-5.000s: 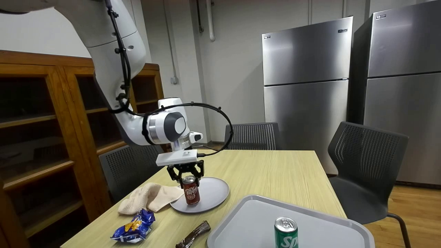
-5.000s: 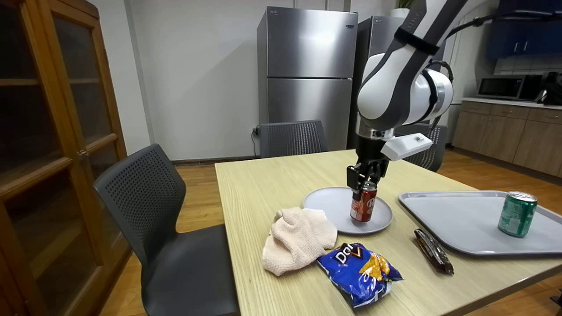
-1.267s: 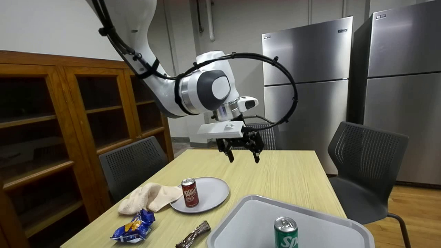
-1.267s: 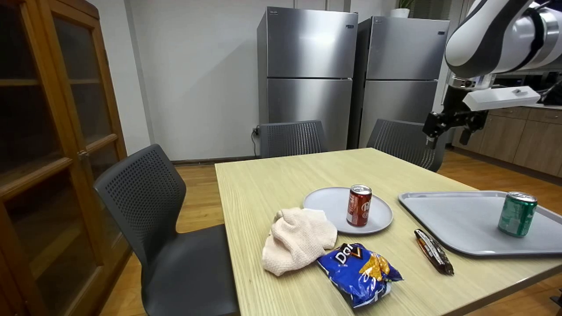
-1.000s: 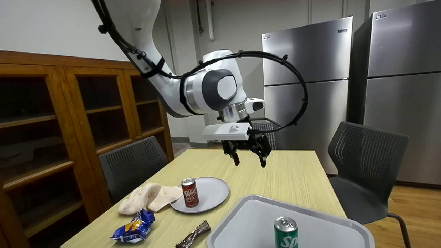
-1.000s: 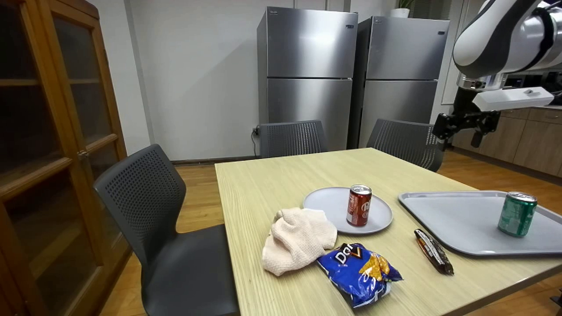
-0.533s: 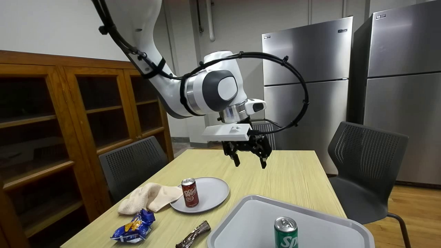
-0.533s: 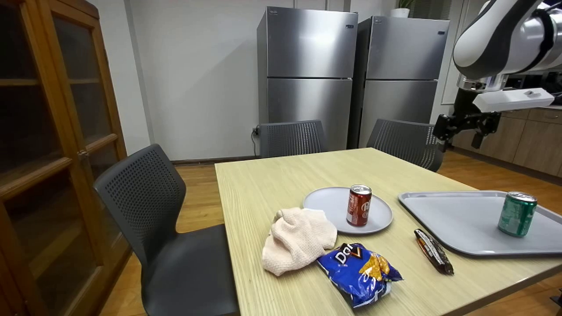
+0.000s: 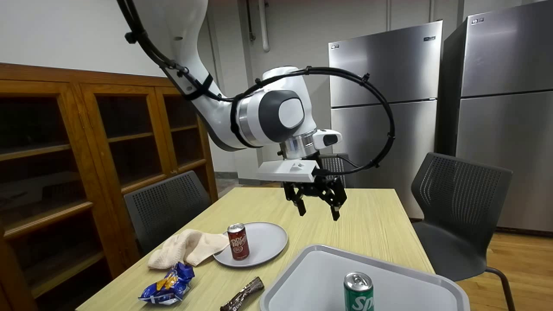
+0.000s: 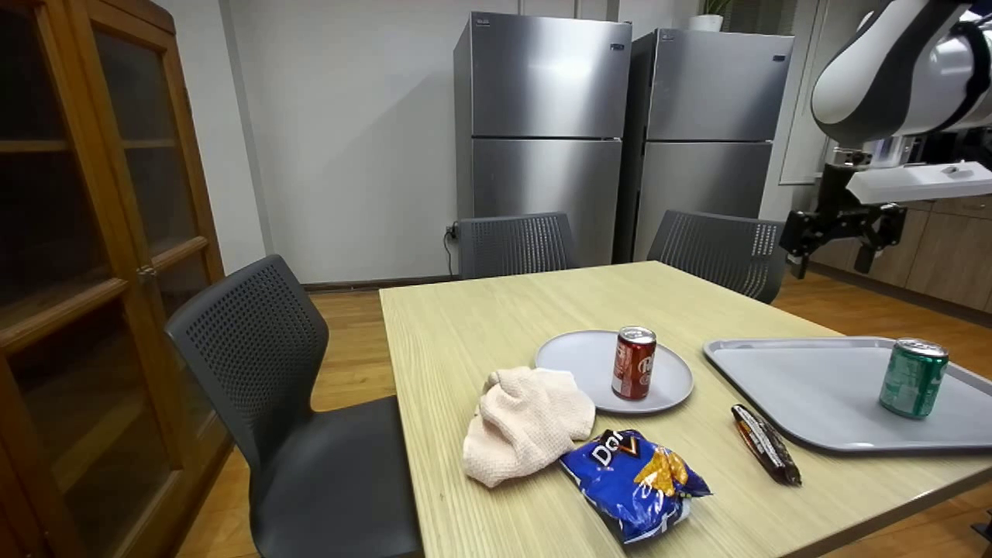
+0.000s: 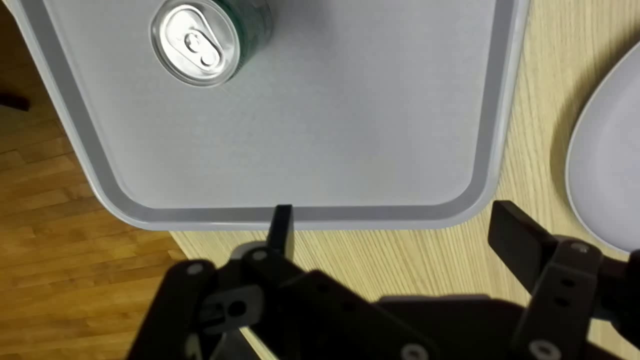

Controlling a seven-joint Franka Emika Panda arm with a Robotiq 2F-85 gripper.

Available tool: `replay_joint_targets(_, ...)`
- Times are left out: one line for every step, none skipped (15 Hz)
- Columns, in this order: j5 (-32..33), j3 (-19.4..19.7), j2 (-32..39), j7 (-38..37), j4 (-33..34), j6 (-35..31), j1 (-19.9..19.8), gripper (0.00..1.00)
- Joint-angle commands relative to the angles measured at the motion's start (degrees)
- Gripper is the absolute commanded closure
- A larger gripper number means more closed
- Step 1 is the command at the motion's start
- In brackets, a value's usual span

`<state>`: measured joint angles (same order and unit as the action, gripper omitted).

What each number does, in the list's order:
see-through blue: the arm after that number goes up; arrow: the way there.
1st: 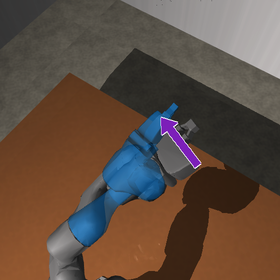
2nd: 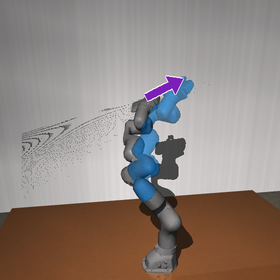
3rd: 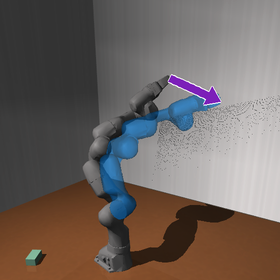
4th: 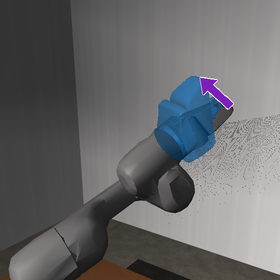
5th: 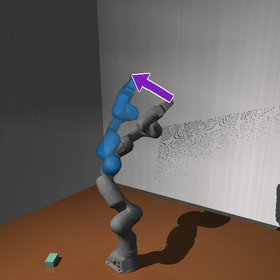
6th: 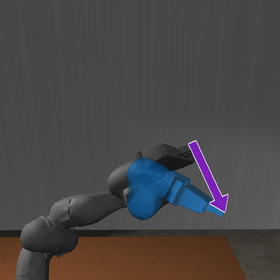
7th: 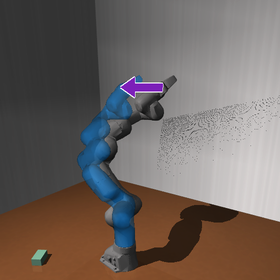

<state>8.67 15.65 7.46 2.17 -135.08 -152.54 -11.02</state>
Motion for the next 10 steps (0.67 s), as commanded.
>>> replay_joint_targets(-0.77, 0.68, -1.61, -1.5, -0.38, 3.94, -1.77, 0.0)
replay_joint_targets(-1.13, 1.02, -2.08, -1.31, -0.77, 4.41, -2.19, 0.0)
replay_joint_targets(-1.36, 1.25, -2.37, -1.34, -1.01, 4.89, -2.59, 0.0)
replay_joint_targets(-1.37, 1.61, -2.63, -1.33, -1.33, 5.28, -3.02, 0.0)
replay_joint_targets(-1.17, 2.01, -2.48, -1.46, -1.52, 5.27, -3.4, 0.0)
replay_joint_targets(-1.05, 2.3, -2.26, -1.72, -1.53, 5.54, -3.73, 0.0)
replay_joint_targets(-0.82, 2.67, -1.95, -2.18, -1.65, 5.34, -4.01, 0.0)
replay_joint_targets(0.75, 3.38, -1.29, -3.97, -1.91, 3.66, -4.14, 0.0)
replay_joint_targets(0.29, 3.61, -1.12, -4.14, -1.95, 4.1, -4.36, 0.0)
replay_joint_targets(-0.02, 3.92, -0.8, -4.36, -2.11, 3.73, -4.57, 0.0)
